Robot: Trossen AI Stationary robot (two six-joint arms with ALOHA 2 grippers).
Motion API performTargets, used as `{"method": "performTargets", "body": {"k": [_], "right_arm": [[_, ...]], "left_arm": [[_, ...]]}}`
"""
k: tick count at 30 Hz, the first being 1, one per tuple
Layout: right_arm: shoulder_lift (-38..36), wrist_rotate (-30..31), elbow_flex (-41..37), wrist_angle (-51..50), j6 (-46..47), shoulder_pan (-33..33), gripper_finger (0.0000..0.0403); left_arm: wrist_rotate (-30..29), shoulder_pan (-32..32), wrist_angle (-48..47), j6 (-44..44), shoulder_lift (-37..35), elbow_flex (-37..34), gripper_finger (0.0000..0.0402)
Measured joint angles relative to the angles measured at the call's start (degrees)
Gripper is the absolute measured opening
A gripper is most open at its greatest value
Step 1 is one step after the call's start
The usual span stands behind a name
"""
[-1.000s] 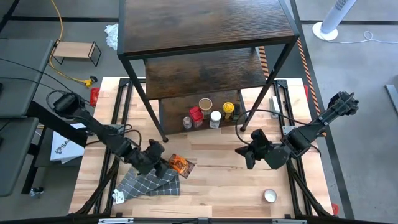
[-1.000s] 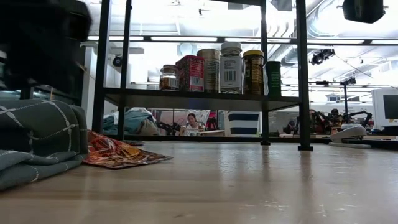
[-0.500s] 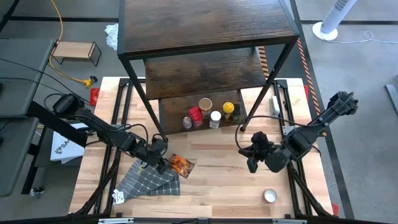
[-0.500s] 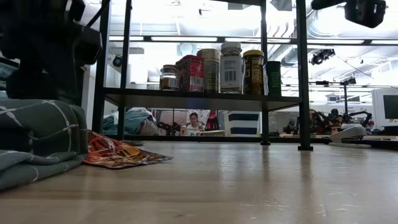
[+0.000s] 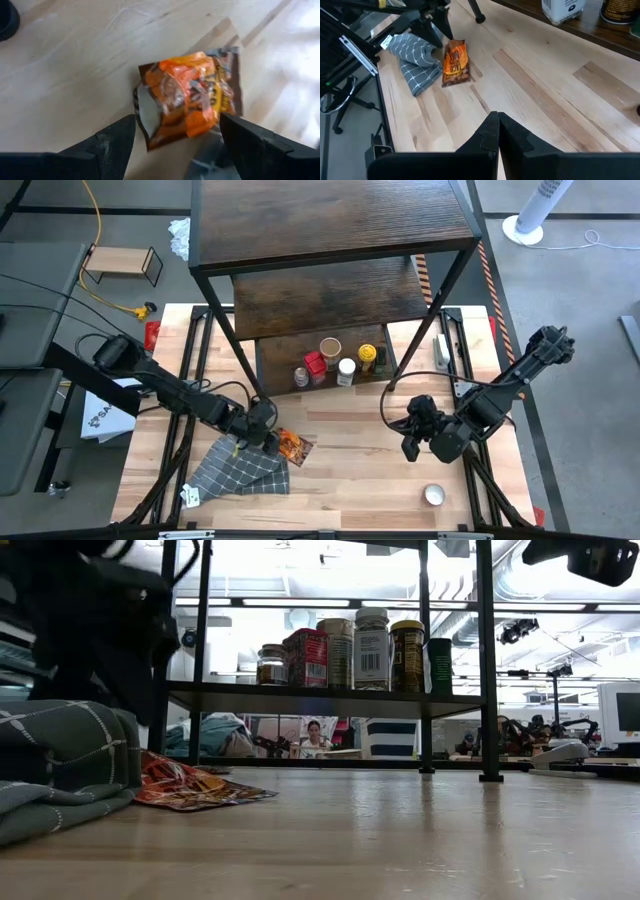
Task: Shelf spices
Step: Put the orange seasoning pack on the shelf
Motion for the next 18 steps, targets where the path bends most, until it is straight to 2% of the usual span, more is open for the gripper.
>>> {"method": "performTargets", "body": {"k": [6, 9, 12, 16, 18], "right_arm": [[0.0, 0.0, 0.0, 0.0, 0.0, 0.0, 0.0], [0.0, 0.0, 0.0, 0.0, 0.0, 0.0, 0.0], [0.0, 0.0, 0.0, 0.0, 0.0, 0.0, 0.0], [0.0, 0.0, 0.0, 0.0, 0.0, 0.0, 0.0], [0.0, 0.0, 0.0, 0.1, 0.0, 0.0, 0.0]], "left_arm": [[-0.2, 1.1, 2.6, 0.0, 3.6, 0.0, 0.0283], [0.0, 1.1, 4.4, 0.1, 4.1, 0.0, 0.0262], [0.4, 1.0, 3.8, 0.1, 4.1, 1.0, 0.0194], [-0.3, 1.0, 3.6, 2.5, 4.1, 1.7, 0.0043], [-0.9, 1.0, 3.7, 2.9, 4.1, 2.0, 0.0016]]}}
